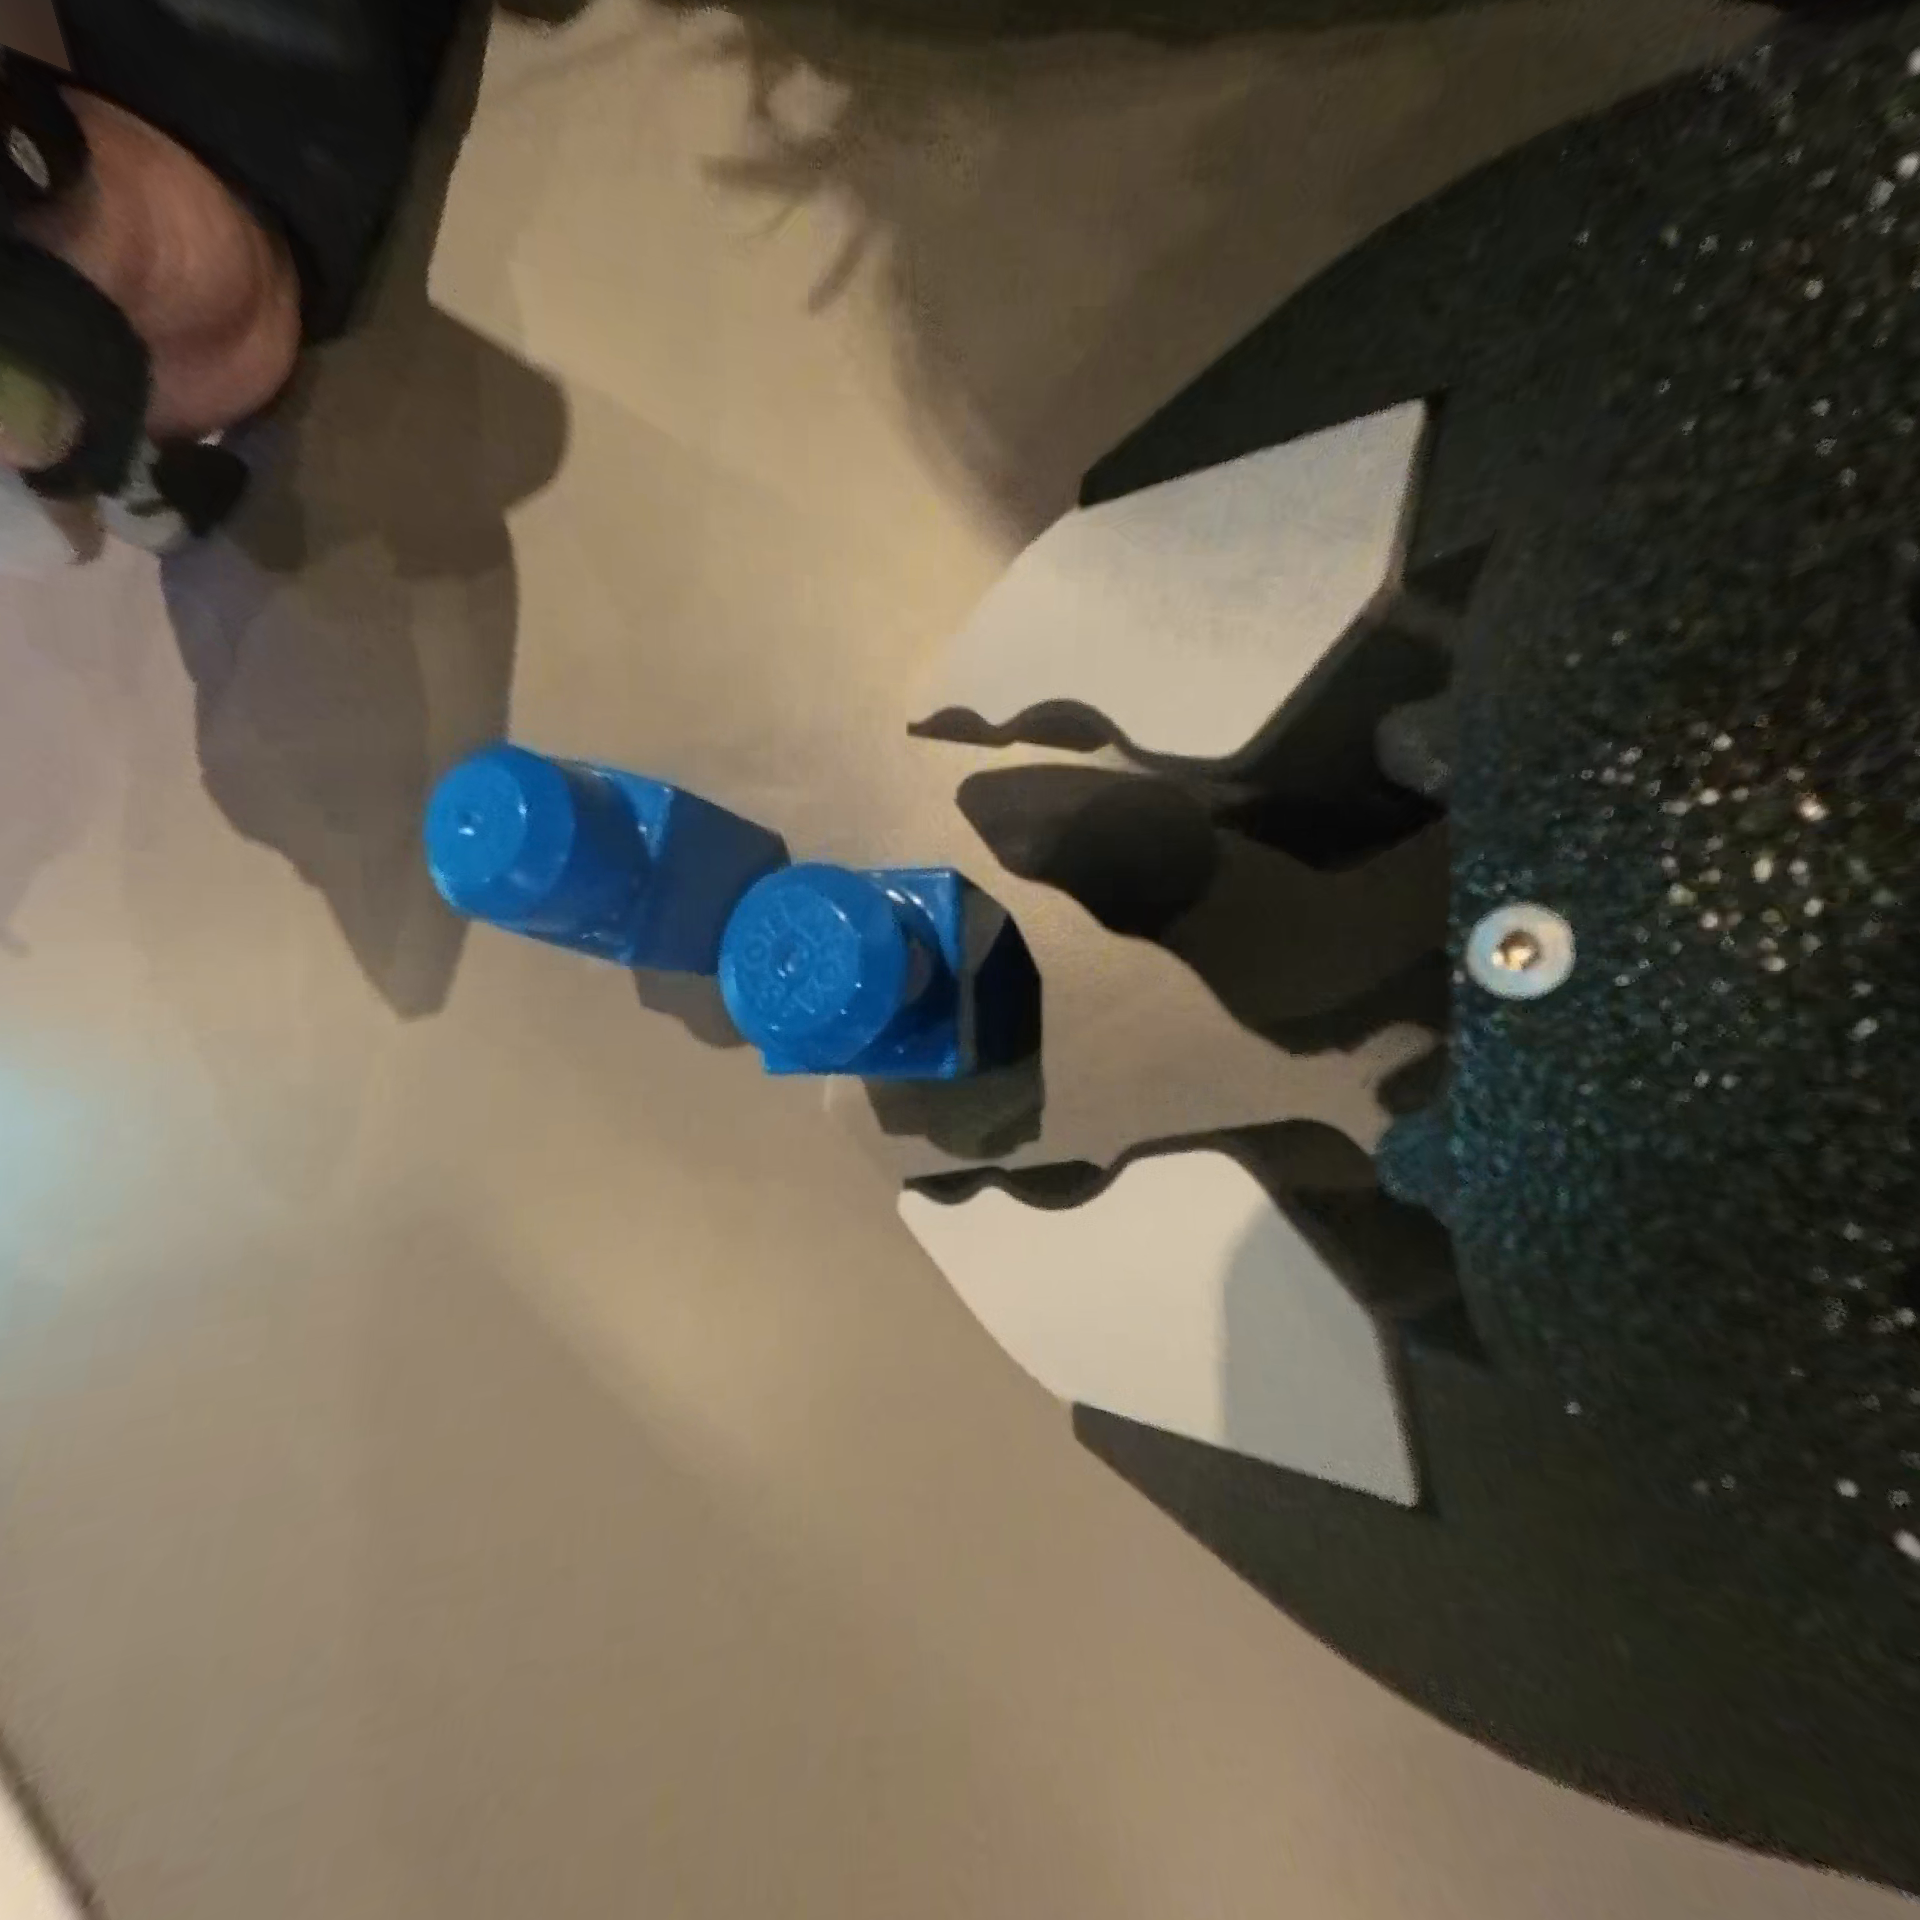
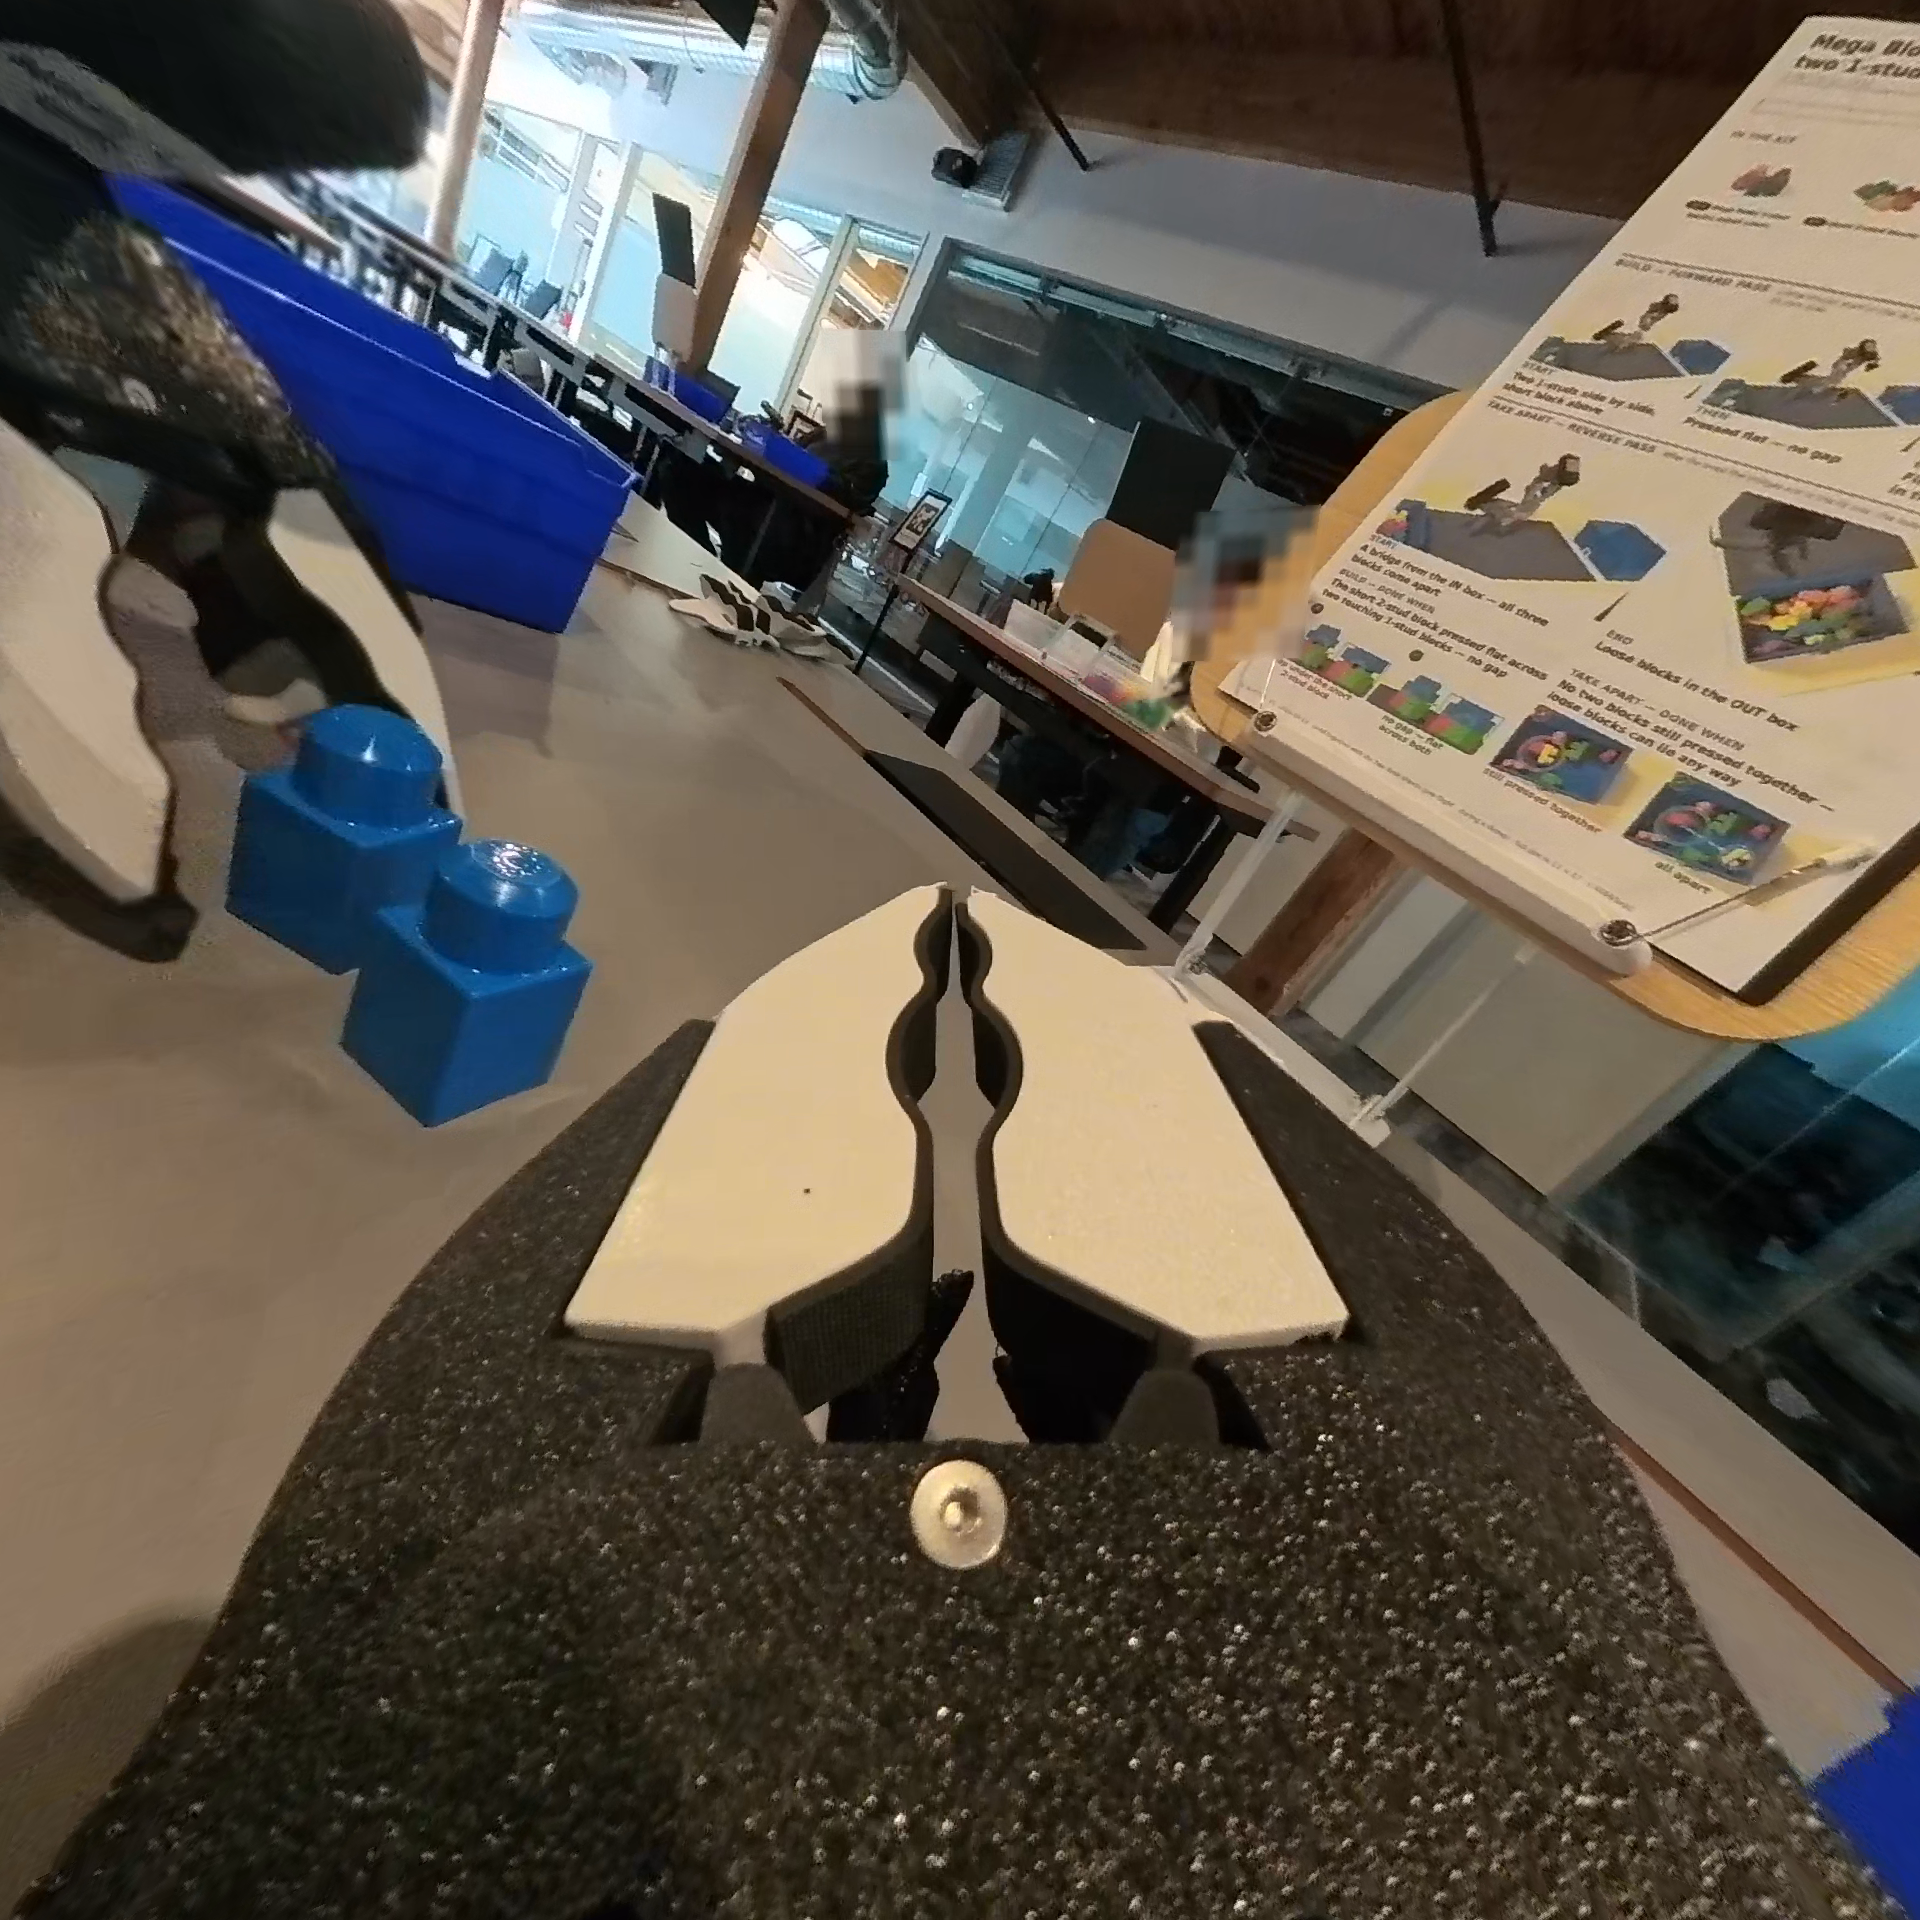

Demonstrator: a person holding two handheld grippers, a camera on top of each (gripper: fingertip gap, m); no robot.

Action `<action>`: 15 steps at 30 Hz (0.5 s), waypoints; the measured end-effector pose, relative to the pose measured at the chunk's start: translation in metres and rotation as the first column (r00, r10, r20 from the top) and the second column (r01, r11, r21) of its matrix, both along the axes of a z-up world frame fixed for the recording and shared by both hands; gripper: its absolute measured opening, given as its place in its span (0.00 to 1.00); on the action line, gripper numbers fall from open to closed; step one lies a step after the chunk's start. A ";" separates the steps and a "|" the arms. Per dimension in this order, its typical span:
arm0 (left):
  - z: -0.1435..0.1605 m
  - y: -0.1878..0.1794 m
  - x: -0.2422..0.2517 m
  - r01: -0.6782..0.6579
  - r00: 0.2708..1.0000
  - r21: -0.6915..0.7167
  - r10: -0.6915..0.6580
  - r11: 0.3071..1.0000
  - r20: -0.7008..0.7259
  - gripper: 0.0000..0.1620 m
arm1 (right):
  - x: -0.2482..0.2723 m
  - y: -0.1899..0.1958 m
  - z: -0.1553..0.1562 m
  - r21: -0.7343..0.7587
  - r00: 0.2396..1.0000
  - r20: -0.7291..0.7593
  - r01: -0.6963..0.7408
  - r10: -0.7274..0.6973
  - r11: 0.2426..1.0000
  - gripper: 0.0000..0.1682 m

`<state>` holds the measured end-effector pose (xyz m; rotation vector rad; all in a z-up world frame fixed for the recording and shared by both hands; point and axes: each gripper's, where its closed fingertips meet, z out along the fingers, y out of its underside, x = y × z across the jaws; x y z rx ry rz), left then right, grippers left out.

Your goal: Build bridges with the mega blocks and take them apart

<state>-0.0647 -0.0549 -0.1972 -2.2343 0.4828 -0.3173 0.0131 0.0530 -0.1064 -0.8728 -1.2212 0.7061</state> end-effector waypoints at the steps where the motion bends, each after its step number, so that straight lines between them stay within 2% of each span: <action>1: 0.006 0.000 -0.001 -0.006 1.000 0.031 0.006 0.999 -0.006 0.47 | 0.000 -0.002 0.000 -0.002 1.000 0.001 -0.011 0.011 1.000 0.01; 4: 0.015 0.000 -0.005 -0.018 0.997 0.068 0.023 0.998 -0.071 0.41 | -0.004 -0.015 -0.005 -0.041 0.993 0.031 -0.117 0.118 0.992 0.01; 8: 0.013 -0.002 -0.012 -0.041 0.978 0.085 0.057 0.996 -0.202 0.33 | -0.012 -0.039 -0.024 -0.166 0.938 0.171 -0.274 0.301 0.947 0.06; 12: 0.015 -0.001 -0.009 -0.067 0.983 0.130 0.088 0.989 -0.164 0.30 | -0.017 -0.049 -0.037 -0.230 0.877 0.288 -0.326 0.384 0.917 0.13; 15: 0.010 0.002 -0.009 -0.064 0.985 0.117 0.082 0.991 -0.151 0.29 | -0.020 -0.048 -0.032 -0.254 0.880 0.265 -0.331 0.394 0.909 0.15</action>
